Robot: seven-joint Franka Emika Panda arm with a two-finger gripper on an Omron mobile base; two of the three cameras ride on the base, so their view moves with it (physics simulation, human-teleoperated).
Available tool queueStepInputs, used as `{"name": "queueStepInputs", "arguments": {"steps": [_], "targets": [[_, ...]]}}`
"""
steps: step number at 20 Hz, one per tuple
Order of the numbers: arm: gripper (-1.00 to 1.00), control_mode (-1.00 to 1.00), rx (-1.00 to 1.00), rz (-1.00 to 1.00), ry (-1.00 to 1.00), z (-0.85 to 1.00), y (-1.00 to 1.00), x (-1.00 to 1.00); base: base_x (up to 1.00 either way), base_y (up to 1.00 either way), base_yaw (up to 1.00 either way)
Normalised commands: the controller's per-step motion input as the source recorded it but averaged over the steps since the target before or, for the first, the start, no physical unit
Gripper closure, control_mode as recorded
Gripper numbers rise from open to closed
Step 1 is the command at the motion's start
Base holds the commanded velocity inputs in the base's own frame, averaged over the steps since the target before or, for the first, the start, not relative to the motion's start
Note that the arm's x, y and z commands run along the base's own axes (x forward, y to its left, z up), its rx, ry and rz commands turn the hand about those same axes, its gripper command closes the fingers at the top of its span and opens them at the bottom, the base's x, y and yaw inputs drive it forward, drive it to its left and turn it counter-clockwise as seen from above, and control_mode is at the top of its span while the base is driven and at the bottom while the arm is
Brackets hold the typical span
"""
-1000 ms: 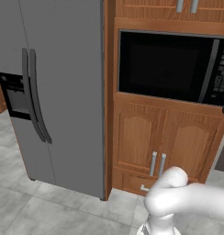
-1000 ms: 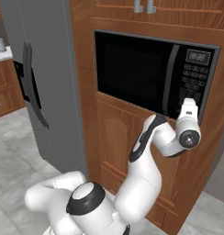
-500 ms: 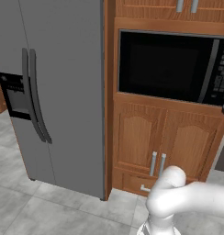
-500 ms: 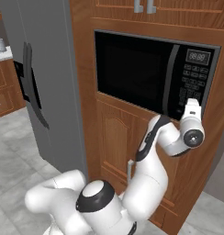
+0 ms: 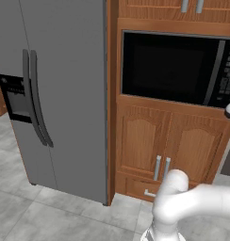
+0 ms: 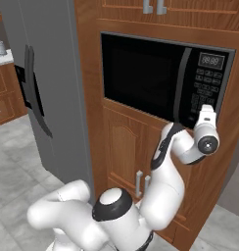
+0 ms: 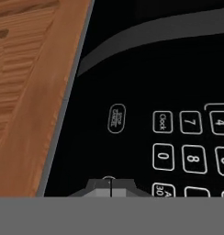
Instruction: Place the bowl containing the potato and mushroom in the microwave. Close the microwave door and press the start button to microwave the meal.
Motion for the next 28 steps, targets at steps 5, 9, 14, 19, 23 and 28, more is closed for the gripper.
{"name": "queueStepInputs", "arguments": {"steps": [5,9,14,19,23,28], "targets": [[1.00,-1.00,0.00,-0.01,0.00,-0.13,-0.17,0.22,0.00,0.00,0.00],[1.00,-1.00,0.00,-0.01,0.00,-0.14,-0.19,0.19,0.00,0.00,0.00],[1.00,-1.00,0.00,-0.02,0.00,-0.14,-0.20,0.20,0.00,0.00,0.00],[1.00,-1.00,0.00,-0.06,0.00,-0.14,-0.22,0.33,0.00,0.00,0.00],[1.00,-1.00,0.00,-0.10,0.05,-0.02,-0.32,0.44,0.00,0.00,0.00],[1.00,-1.00,0.00,-0.12,0.08,-0.11,-0.36,0.47,0.00,0.00,0.00]]}}
